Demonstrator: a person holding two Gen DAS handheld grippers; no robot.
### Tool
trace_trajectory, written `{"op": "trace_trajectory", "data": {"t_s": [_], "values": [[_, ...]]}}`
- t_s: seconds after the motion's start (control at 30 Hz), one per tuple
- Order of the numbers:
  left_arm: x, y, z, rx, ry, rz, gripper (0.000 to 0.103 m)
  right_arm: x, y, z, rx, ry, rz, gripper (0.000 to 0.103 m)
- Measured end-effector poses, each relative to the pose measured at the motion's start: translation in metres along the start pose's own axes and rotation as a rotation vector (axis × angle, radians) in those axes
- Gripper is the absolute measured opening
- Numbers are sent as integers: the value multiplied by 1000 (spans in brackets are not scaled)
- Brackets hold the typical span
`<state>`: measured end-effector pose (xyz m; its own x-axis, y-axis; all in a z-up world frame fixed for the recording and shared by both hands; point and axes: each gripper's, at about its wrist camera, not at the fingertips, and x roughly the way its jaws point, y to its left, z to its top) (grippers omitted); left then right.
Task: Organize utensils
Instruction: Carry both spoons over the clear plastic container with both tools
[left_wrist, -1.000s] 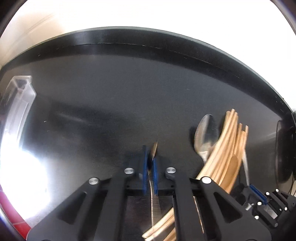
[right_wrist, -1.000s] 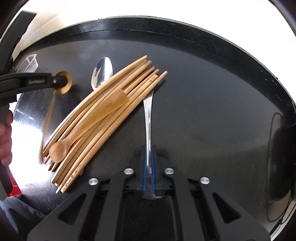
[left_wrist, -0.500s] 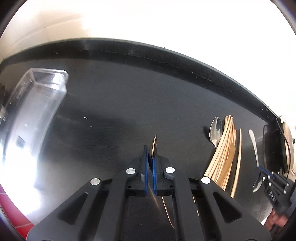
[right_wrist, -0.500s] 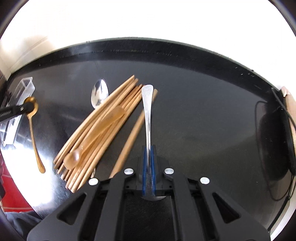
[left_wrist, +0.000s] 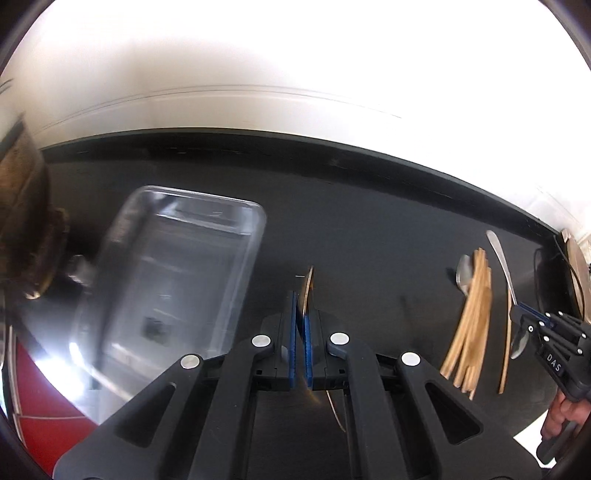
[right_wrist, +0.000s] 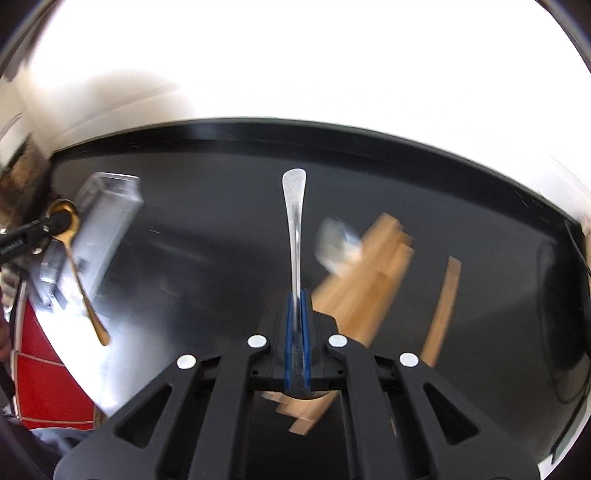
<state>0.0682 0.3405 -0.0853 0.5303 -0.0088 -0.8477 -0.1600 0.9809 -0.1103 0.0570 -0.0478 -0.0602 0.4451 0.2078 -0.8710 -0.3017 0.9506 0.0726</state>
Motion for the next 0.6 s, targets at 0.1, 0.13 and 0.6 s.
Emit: {"op": "trace_trajectory", "data": {"t_s": [0.1,0.13,0.6], "values": [[-20,29,-1,-22,2,27,2,2,53,23,-50,-11,64,5],[-28,44,-2,-37,3,40,2,4,71,29,-68,-12,87,5],[-34,151,9,-64,92,66,2,56,261,82,-212,58,262,5]]}}
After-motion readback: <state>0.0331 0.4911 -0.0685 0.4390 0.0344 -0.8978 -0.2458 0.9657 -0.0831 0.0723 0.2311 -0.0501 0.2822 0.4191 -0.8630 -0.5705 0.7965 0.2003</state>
